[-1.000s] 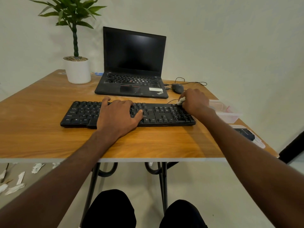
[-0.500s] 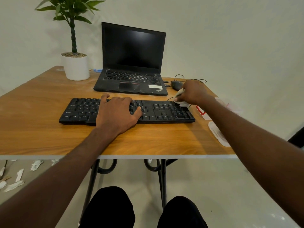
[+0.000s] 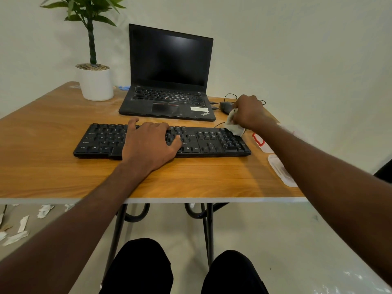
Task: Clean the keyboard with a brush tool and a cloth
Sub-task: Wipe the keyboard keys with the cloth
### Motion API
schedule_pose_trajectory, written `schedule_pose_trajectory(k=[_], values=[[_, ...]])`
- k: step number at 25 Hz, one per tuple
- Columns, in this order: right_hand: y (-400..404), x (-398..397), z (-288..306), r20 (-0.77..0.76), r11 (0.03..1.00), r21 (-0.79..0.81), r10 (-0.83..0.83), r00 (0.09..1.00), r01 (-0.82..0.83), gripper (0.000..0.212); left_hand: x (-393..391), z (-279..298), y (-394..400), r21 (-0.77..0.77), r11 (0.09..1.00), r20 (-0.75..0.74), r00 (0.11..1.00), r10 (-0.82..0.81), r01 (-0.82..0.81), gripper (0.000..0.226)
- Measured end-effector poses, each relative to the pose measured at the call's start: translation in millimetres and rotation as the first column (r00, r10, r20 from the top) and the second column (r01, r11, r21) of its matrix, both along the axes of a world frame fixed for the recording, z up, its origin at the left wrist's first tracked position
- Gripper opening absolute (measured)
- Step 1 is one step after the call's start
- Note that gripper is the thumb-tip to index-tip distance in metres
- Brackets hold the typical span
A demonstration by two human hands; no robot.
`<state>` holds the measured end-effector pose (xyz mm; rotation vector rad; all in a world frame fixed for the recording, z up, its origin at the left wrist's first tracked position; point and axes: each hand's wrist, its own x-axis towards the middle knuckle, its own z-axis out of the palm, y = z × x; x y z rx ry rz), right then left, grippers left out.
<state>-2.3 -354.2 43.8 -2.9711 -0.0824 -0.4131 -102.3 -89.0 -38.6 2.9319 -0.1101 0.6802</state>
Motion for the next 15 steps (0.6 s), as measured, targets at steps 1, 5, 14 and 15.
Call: schedule_pose_trajectory(k=[1,5,14,15], values=[[1.1,-0.8,-0.3,-0.002,1.000,-0.003,0.016,1.000,-0.016,0.035,-0.1,-0.1,-0.2,-0.003,1.000,0.000,1.000,-0.001,0.001,0.064],[6.6,-8.8,-0.9,-0.145,0.977,0.145,0.179,0.973,-0.158,0.038,3.0,-1.6,-0.1,0.008,1.000,-0.013,1.000,0.009,-0.009,0.065],[19.1,-46.5,-41.6,0.156,0.981,0.159,0.089,0.984,-0.114,0.032,1.0,0.4,-0.5,-0.003,1.000,-0.006,1.000,0.013,-0.013,0.063],[23.0,-52.5,-49.7,0.123,0.967,0.216,0.113,0.986,-0.137,0.037,0.6,0.6,-1.0,-0.008,1.000,-0.008,1.000,0.011,-0.012,0.063]])
